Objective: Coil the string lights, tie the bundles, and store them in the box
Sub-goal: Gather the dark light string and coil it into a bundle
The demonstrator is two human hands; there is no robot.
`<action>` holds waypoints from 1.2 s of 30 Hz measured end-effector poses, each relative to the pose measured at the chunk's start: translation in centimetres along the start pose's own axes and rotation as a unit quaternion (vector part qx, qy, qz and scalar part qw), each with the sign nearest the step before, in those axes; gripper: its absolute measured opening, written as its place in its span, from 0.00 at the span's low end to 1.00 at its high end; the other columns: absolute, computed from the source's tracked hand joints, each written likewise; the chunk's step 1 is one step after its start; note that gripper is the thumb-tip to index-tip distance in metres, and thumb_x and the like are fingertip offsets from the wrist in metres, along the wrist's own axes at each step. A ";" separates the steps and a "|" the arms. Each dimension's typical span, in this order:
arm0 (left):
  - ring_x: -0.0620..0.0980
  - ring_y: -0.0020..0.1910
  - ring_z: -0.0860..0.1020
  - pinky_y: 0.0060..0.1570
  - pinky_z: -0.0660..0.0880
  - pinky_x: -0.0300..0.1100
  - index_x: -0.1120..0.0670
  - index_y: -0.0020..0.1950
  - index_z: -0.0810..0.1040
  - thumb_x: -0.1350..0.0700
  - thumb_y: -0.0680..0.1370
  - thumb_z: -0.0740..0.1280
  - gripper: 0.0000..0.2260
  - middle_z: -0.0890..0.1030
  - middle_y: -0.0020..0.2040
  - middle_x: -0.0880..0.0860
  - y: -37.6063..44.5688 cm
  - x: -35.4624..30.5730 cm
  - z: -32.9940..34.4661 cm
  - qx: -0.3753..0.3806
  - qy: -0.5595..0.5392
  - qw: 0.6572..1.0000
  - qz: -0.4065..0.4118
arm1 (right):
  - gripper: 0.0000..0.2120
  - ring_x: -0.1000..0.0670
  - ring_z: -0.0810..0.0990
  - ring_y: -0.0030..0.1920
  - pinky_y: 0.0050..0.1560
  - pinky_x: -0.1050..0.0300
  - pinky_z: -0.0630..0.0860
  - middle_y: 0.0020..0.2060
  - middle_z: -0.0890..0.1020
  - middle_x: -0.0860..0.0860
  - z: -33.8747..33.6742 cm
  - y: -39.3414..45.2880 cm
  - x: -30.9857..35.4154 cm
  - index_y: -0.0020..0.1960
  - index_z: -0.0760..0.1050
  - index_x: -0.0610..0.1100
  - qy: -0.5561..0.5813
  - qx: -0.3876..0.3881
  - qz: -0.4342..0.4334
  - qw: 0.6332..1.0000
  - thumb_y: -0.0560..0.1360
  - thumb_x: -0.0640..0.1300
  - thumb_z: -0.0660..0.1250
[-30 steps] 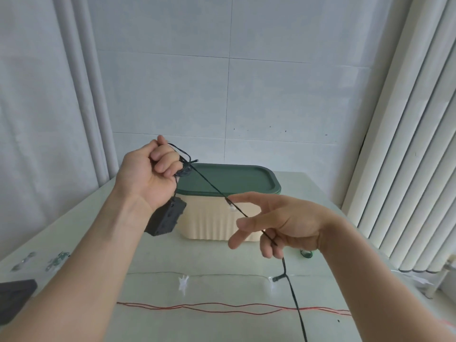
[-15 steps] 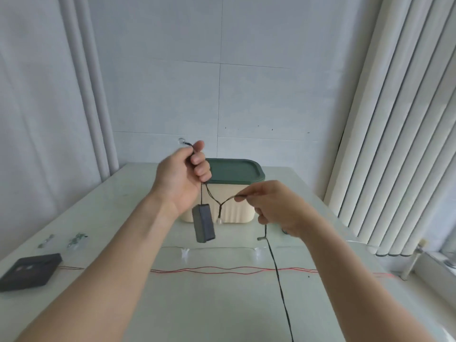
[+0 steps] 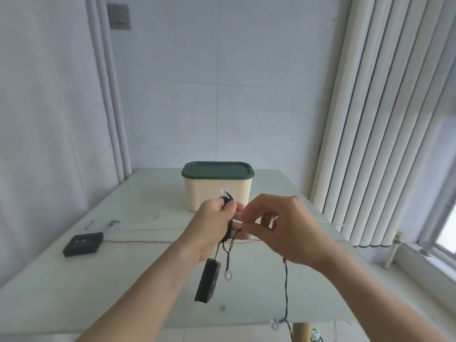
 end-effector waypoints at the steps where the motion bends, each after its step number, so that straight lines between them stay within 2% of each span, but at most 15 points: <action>1: 0.54 0.34 0.84 0.37 0.81 0.43 0.66 0.54 0.76 0.59 0.86 0.56 0.13 0.84 0.42 0.60 -0.6 0.0 0.4 0.026 0.010 1.000 -0.011 | 0.09 0.54 0.80 0.35 0.36 0.68 0.73 0.37 0.84 0.61 -0.1 -0.3 0.2 0.44 0.80 0.53 -0.011 0.004 -0.006 1.000 0.72 0.41 0.76; 3: 0.58 0.36 0.84 0.39 0.82 0.48 0.67 0.53 0.78 0.61 0.85 0.56 0.13 0.83 0.42 0.60 -2.3 -0.2 1.3 0.089 0.031 0.995 -0.031 | 0.09 0.53 0.80 0.36 0.37 0.67 0.74 0.38 0.84 0.60 -0.3 -1.6 0.8 0.48 0.81 0.52 -0.031 0.003 -0.019 0.999 0.73 0.40 0.75; 4: 0.59 0.36 0.83 0.37 0.81 0.48 0.65 0.51 0.79 0.61 0.85 0.55 0.14 0.83 0.40 0.59 -2.9 -0.2 1.7 0.117 0.038 0.991 -0.043 | 0.08 0.53 0.80 0.37 0.37 0.67 0.74 0.38 0.83 0.60 -0.3 -2.1 0.9 0.50 0.81 0.50 -0.038 -0.003 -0.024 0.999 0.74 0.40 0.74; 7: 0.56 0.25 0.74 0.27 0.66 0.42 0.63 0.45 0.79 0.61 0.81 0.56 0.14 0.80 0.33 0.60 -5.0 -0.1 2.6 0.149 0.070 0.983 -0.082 | 0.09 0.52 0.80 0.39 0.37 0.68 0.74 0.43 0.81 0.57 -0.8 -3.9 1.4 0.49 0.78 0.53 -0.029 -0.044 -0.026 0.998 0.74 0.43 0.75; 10: 0.48 0.22 0.57 0.24 0.54 0.39 0.60 0.38 0.79 0.54 0.82 0.58 0.18 0.63 0.26 0.53 -6.5 0.0 2.9 0.155 0.080 0.975 -0.137 | 0.14 0.55 0.77 0.36 0.35 0.68 0.73 0.41 0.78 0.57 -1.7 -5.6 1.8 0.44 0.73 0.56 -0.045 -0.045 0.010 0.998 0.70 0.48 0.79; 12: 0.47 0.24 0.52 0.25 0.49 0.39 0.58 0.37 0.78 0.50 0.81 0.59 0.19 0.56 0.29 0.51 -7.0 0.1 2.7 0.171 0.089 0.970 -0.150 | 0.13 0.57 0.74 0.32 0.34 0.69 0.71 0.35 0.77 0.57 -2.3 -6.3 1.6 0.43 0.75 0.52 -0.056 -0.008 0.057 0.997 0.69 0.53 0.79; 14: 0.47 0.26 0.51 0.27 0.46 0.41 0.58 0.39 0.75 0.49 0.80 0.61 0.15 0.54 0.30 0.50 -7.6 0.2 2.6 0.201 0.093 0.965 -0.139 | 0.14 0.58 0.73 0.30 0.32 0.68 0.70 0.32 0.77 0.58 -2.5 -6.8 1.0 0.43 0.76 0.48 -0.011 0.037 0.095 0.995 0.70 0.55 0.78; 17: 0.45 0.24 0.53 0.25 0.48 0.39 0.56 0.38 0.70 0.51 0.84 0.57 0.16 0.55 0.29 0.49 -8.4 0.8 2.5 0.208 0.005 0.971 -0.114 | 0.15 0.54 0.74 0.30 0.32 0.60 0.73 0.32 0.77 0.58 -3.2 -7.9 -0.3 0.46 0.75 0.40 0.149 0.095 0.133 0.975 0.70 0.47 0.78; 20: 0.45 0.23 0.56 0.24 0.54 0.37 0.55 0.38 0.69 0.49 0.81 0.60 0.14 0.56 0.30 0.50 -9.5 1.5 2.3 0.169 -0.118 0.975 -0.084 | 0.11 0.50 0.75 0.33 0.38 0.57 0.75 0.34 0.79 0.50 -3.3 -9.6 -1.8 0.48 0.77 0.36 0.206 0.145 0.136 0.958 0.73 0.42 0.76; 22: 0.47 0.23 0.59 0.25 0.58 0.37 0.56 0.40 0.69 0.48 0.78 0.61 0.13 0.58 0.29 0.49 -10.0 2.2 2.1 0.146 -0.161 0.974 -0.068 | 0.13 0.48 0.76 0.34 0.40 0.56 0.75 0.34 0.80 0.46 -2.4 -11.0 -3.0 0.49 0.79 0.37 0.273 0.143 0.144 0.940 0.74 0.46 0.76; 25: 0.49 0.24 0.65 0.27 0.63 0.38 0.59 0.43 0.72 0.50 0.78 0.61 0.13 0.62 0.29 0.50 -10.6 3.3 2.1 0.131 -0.168 0.975 -0.064 | 0.22 0.47 0.72 0.33 0.37 0.55 0.73 0.32 0.76 0.44 -0.7 -11.8 -3.8 0.46 0.81 0.40 0.386 0.089 0.174 0.901 0.67 0.59 0.79; 28: 0.51 0.27 0.71 0.30 0.68 0.40 0.61 0.46 0.76 0.52 0.80 0.60 0.13 0.68 0.29 0.52 -11.0 3.8 2.4 0.164 -0.156 0.972 -0.068 | 0.26 0.47 0.69 0.30 0.33 0.57 0.70 0.30 0.73 0.45 -0.3 -11.2 -3.8 0.43 0.80 0.43 0.380 0.005 0.184 0.907 0.64 0.65 0.78; 30: 0.50 0.28 0.71 0.30 0.69 0.39 0.61 0.47 0.77 0.54 0.82 0.58 0.14 0.70 0.30 0.52 -11.2 4.2 2.5 0.182 -0.134 0.970 -0.090 | 0.27 0.48 0.67 0.29 0.32 0.58 0.69 0.29 0.71 0.46 0.0 -10.4 -3.6 0.43 0.79 0.42 0.374 -0.021 0.180 0.909 0.65 0.66 0.77; 32: 0.48 0.26 0.66 0.28 0.63 0.37 0.61 0.46 0.77 0.54 0.84 0.56 0.15 0.69 0.29 0.51 -11.3 4.5 2.7 0.205 -0.107 0.966 -0.114 | 0.25 0.47 0.68 0.29 0.32 0.58 0.69 0.29 0.72 0.46 0.0 -9.6 -3.2 0.43 0.77 0.40 0.354 -0.037 0.164 0.920 0.69 0.63 0.75; 36: 0.44 0.24 0.57 0.27 0.50 0.39 0.56 0.40 0.77 0.49 0.85 0.54 0.20 0.61 0.27 0.47 -11.3 5.2 2.8 0.219 -0.121 0.955 -0.160 | 0.19 0.46 0.69 0.29 0.32 0.60 0.69 0.28 0.75 0.45 0.5 -8.7 -2.3 0.45 0.74 0.30 0.285 -0.047 0.134 0.948 0.77 0.49 0.67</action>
Point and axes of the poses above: each hand's wrist, its own y-axis towards the middle knuckle, its own z-axis out of the palm, x = y × z, the point moved 1 cm from there along y, towards the middle knuckle
